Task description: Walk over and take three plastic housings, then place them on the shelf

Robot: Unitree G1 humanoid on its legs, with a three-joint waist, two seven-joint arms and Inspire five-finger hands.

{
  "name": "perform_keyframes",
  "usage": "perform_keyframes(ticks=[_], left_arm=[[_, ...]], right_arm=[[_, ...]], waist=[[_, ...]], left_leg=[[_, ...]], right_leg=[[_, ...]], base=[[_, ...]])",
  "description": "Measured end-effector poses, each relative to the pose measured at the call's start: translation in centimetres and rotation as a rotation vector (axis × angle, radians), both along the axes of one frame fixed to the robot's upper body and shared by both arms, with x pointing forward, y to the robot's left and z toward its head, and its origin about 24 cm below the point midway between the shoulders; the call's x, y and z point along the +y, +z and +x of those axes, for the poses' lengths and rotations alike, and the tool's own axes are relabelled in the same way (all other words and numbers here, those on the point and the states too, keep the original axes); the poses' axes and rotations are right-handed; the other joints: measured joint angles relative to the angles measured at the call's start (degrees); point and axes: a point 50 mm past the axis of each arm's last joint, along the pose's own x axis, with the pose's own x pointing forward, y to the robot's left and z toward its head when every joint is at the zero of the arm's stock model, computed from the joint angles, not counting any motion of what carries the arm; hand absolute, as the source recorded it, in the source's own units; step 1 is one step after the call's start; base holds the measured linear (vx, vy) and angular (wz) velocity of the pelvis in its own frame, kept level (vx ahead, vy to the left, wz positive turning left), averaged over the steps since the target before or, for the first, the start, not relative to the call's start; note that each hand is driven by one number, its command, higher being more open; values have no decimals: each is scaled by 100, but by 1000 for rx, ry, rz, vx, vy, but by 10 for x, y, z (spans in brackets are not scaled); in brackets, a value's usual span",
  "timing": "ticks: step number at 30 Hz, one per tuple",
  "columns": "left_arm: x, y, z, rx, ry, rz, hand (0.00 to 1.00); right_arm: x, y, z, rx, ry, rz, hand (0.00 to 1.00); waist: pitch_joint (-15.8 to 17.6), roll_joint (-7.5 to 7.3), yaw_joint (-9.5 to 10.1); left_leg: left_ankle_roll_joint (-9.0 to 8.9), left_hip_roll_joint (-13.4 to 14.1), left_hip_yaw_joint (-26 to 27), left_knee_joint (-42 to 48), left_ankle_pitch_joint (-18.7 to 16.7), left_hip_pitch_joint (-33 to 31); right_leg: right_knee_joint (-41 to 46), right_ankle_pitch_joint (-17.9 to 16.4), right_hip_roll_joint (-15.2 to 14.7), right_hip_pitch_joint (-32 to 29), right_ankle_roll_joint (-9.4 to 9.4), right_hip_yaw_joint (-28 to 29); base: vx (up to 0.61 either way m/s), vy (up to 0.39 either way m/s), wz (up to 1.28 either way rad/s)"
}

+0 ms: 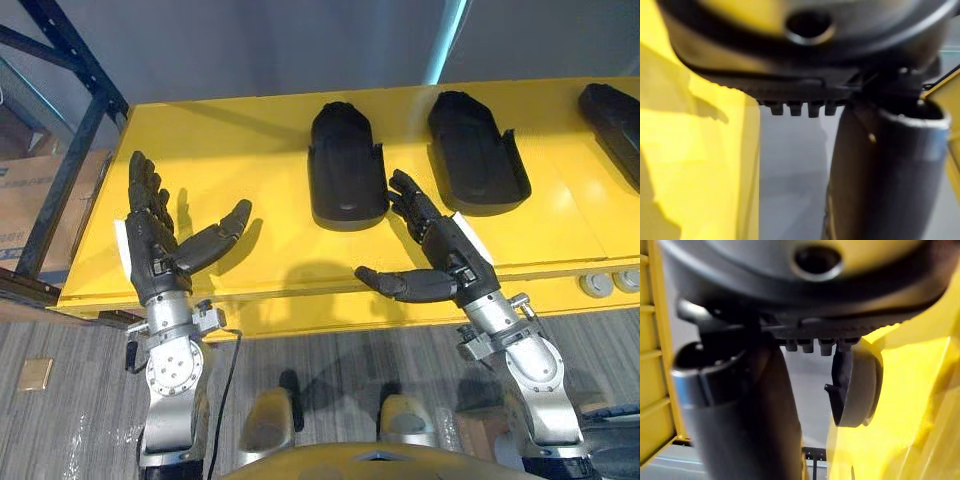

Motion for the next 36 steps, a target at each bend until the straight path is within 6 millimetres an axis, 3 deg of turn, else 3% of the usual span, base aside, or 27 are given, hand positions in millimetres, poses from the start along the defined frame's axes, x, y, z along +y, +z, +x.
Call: perform_keyframes(ticks=[7,14,29,36], left_arm=[[8,-7,-15,53,-4,14,100],[9,-11,-19,70,-8,-10,100],[10,-12,-21,74,17,-17,100],[10,-11,-21,61,16,-15,100]], right_arm=[[-1,7,-27,-17,80,69,100],[2,7,-39,-4,198,88,100],[24,-9,-39,92,334,99,100],[23,-19,-31,132,258,58,100]], waist=[[27,-60,-10],[25,-65,-15],[24,-67,51],[23,-65,130]], left_leg=[[15,48,83,264,-207,-142],[22,82,138,308,-246,-160],[14,65,1,330,-233,-223],[-1,49,-142,333,-183,-315]], right_leg=[[-69,3,19,-39,2,81],[-69,10,43,-82,17,160],[33,-51,55,-95,-43,35],[35,-55,72,-99,-51,-104]], base=[[9,23,-5],[24,12,-5],[-8,0,4],[-12,-5,11]])
